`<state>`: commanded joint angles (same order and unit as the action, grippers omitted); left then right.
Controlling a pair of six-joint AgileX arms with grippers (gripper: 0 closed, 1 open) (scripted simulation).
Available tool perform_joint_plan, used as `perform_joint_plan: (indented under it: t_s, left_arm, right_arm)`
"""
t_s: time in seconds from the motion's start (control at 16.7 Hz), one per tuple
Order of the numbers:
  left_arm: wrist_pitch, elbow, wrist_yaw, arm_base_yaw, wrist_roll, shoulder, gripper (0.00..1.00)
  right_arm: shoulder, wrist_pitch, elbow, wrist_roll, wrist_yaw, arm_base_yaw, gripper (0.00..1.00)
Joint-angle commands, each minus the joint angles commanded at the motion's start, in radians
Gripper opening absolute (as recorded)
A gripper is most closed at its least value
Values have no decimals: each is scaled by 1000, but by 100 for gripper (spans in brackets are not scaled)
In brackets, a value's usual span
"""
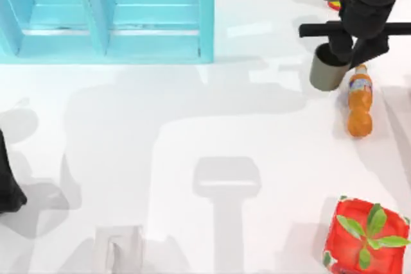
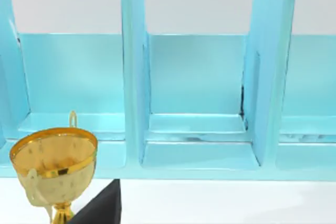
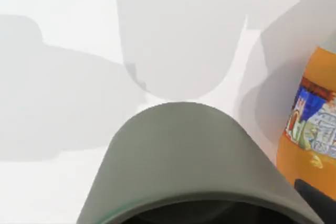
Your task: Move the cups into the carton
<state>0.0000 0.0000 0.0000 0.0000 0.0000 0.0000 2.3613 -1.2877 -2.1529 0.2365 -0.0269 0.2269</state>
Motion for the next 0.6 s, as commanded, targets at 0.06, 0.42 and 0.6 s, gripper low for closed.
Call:
perform_joint_plan:
  t_s: [0.06, 0.42, 0.6]
  left_arm:
    - [0, 0, 0, 0, 0, 0, 100]
    - [0, 0, 0, 0, 0, 0, 100]
    - [0, 0, 0, 0, 0, 0, 100]
  right_arm:
    - [-16, -36, -18, -25, 2, -25, 0]
    - [-64, -103, -63, -81, 9, -92, 0]
    - [-74, -99, -46, -94, 7, -102, 0]
